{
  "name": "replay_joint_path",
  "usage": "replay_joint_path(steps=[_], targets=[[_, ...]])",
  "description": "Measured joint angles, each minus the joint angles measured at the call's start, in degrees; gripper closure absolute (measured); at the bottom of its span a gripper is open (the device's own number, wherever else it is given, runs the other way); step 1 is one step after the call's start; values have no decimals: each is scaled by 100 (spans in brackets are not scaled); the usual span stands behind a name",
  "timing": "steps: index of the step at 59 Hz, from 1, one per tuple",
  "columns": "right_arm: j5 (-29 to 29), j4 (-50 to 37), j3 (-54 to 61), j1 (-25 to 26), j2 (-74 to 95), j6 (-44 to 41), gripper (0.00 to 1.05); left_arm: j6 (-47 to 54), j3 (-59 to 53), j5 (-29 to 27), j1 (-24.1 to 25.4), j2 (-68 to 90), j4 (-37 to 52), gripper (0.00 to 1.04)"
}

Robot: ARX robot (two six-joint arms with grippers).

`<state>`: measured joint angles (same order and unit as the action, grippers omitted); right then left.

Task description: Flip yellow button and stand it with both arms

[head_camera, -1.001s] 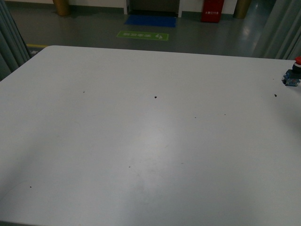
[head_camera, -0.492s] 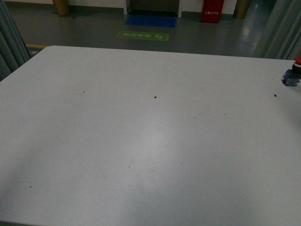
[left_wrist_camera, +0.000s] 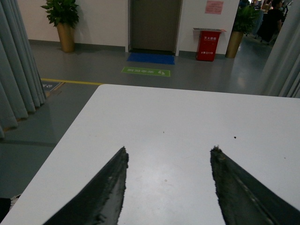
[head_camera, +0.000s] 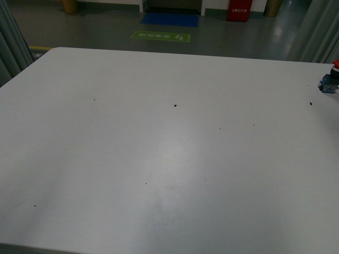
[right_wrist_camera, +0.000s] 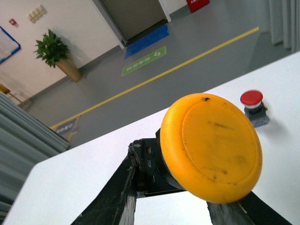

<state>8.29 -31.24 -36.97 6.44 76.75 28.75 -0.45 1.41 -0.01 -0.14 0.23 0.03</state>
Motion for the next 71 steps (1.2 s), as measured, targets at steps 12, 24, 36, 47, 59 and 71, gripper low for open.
replay_joint_path(steps=[12, 24, 36, 47, 59, 71], targets=[[-358, -155, -551, 61, 859, -1523, 71, 7, 0, 0, 0, 0, 0, 5], [-640, 46, -1108, 457, 1716, -2736, 71, 13, 0, 0, 0, 0, 0, 7], [-761, 190, -1241, 603, 2385, -4013, 71, 13, 0, 0, 0, 0, 0, 7], [-876, 74, -1239, 503, 2833, -4411, 71, 13, 0, 0, 0, 0, 0, 7], [-1093, -13, -1327, 372, 3342, -4470, 71, 13, 0, 0, 0, 0, 0, 7], [-1340, -66, -1631, 208, 3733, -4413, 71, 13, 0, 0, 0, 0, 0, 7]])
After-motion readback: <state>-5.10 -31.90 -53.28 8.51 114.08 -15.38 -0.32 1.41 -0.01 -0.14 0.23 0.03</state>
